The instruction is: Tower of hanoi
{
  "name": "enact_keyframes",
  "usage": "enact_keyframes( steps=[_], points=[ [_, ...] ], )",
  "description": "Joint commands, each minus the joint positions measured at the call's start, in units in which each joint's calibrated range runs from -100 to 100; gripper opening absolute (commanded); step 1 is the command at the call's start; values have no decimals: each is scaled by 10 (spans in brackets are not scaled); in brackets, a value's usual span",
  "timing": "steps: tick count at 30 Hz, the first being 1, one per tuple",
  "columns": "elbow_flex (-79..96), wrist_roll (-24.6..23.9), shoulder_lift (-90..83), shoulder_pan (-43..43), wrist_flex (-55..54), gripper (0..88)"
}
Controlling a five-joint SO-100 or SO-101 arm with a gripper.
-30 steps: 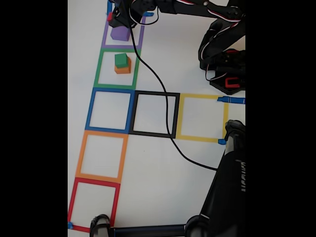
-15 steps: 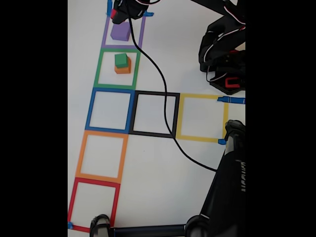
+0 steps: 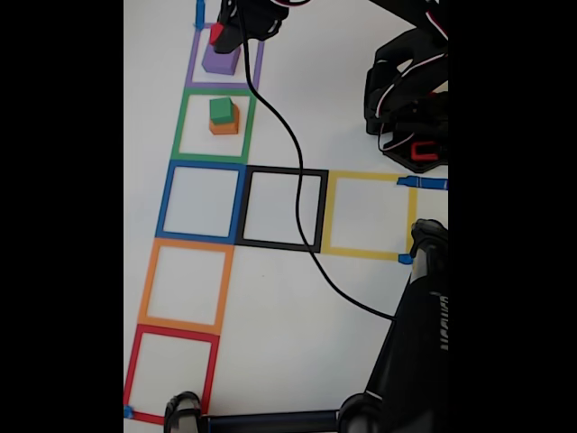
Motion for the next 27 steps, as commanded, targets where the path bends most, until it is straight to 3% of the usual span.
enact_keyframes(
  steps=[1,13,27],
  points=[
    [131,4,-39,-9,-137,11],
    [486,4,-29,-10,-576,11],
    [572,4,93,4,-812,11]
  ],
)
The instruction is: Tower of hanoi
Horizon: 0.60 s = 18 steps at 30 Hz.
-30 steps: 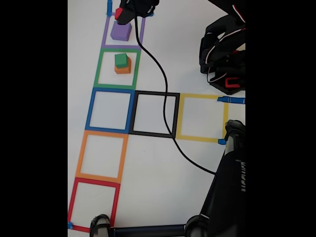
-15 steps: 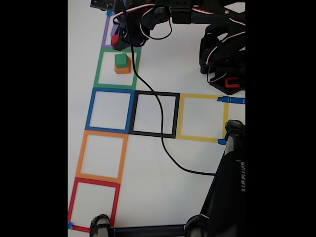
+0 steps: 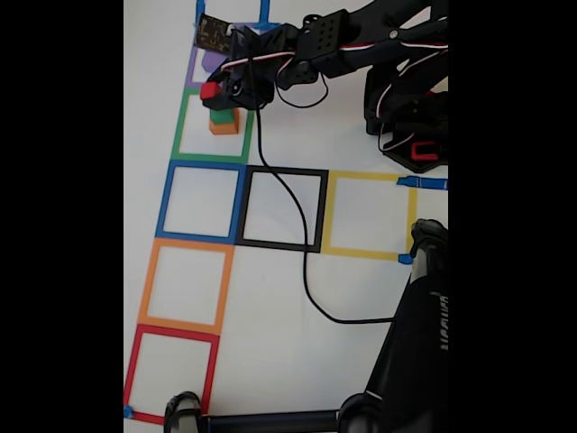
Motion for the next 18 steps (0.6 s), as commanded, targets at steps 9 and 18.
enact_keyframes(
  steps=[9,18],
  points=[
    [12,4,30,26,-73,11],
    [39,4,14,24,-73,11]
  ],
)
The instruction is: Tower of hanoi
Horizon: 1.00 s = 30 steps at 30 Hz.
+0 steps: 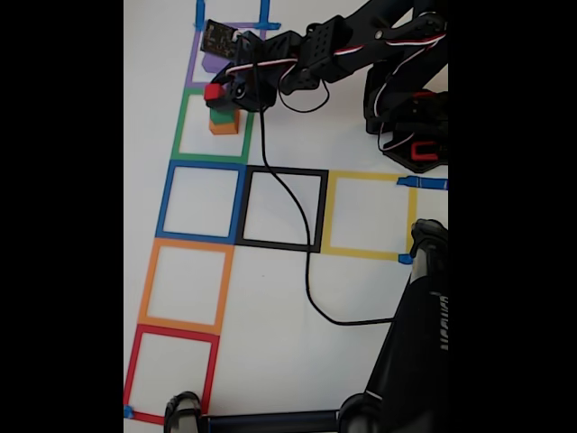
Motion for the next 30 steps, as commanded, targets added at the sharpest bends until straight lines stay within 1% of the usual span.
enact_keyframes(
  steps=[1,18,30],
  points=[
    [2,4,-24,2,-12,11],
    [11,4,-19,-11,-27,12],
    [32,4,-17,-9,-44,47]
  ],
)
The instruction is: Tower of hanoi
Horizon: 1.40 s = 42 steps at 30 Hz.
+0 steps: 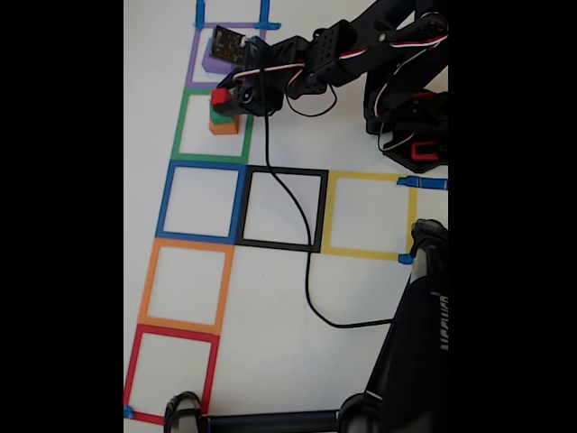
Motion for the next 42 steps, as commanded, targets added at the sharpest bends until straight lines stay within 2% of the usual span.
enact_keyframes(
  steps=[1,26,33,42],
  points=[
    [-3,4,-11,-2,-13,47],
    [-13,4,60,-12,-68,39],
    [-5,4,66,-2,-85,191],
    [-3,4,67,-3,-98,245]
  ],
)
